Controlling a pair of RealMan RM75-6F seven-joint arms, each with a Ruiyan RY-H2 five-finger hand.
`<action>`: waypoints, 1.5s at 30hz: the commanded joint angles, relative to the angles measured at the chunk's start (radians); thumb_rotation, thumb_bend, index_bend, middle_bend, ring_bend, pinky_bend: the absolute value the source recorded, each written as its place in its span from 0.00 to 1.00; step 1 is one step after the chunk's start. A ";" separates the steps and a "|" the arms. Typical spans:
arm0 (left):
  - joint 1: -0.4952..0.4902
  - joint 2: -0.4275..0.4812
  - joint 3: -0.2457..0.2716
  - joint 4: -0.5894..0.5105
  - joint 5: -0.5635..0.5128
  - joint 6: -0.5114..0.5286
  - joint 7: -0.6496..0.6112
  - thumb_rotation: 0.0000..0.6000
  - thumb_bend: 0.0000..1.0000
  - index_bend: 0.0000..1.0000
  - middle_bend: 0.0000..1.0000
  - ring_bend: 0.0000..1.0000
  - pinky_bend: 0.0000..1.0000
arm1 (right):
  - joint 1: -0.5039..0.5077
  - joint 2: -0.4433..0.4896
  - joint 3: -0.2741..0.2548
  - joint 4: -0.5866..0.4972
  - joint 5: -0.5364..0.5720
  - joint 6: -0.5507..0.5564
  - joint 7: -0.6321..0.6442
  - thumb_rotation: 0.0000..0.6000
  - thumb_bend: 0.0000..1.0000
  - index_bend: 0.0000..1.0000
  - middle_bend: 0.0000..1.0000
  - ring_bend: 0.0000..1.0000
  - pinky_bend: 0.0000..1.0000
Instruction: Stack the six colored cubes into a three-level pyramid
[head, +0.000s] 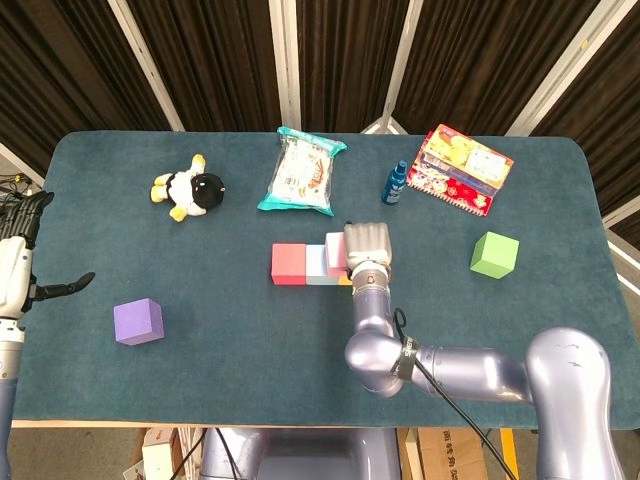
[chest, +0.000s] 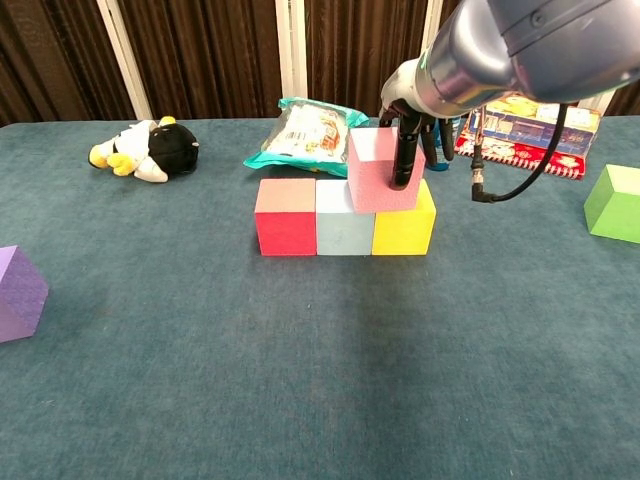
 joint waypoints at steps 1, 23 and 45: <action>0.000 0.001 -0.001 0.000 -0.001 0.000 -0.001 1.00 0.12 0.00 0.02 0.00 0.04 | 0.000 -0.002 0.000 0.001 -0.001 0.000 -0.002 1.00 0.31 0.11 0.50 0.51 0.45; 0.001 0.004 -0.002 -0.003 0.000 0.001 -0.003 1.00 0.12 0.00 0.02 0.00 0.03 | -0.001 -0.005 0.014 -0.011 0.016 0.013 -0.020 1.00 0.31 0.00 0.12 0.20 0.42; 0.003 0.006 -0.003 -0.003 0.002 0.004 -0.006 1.00 0.12 0.00 0.02 0.00 0.03 | -0.022 0.006 0.039 -0.083 -0.058 0.029 0.061 1.00 0.26 0.00 0.00 0.00 0.22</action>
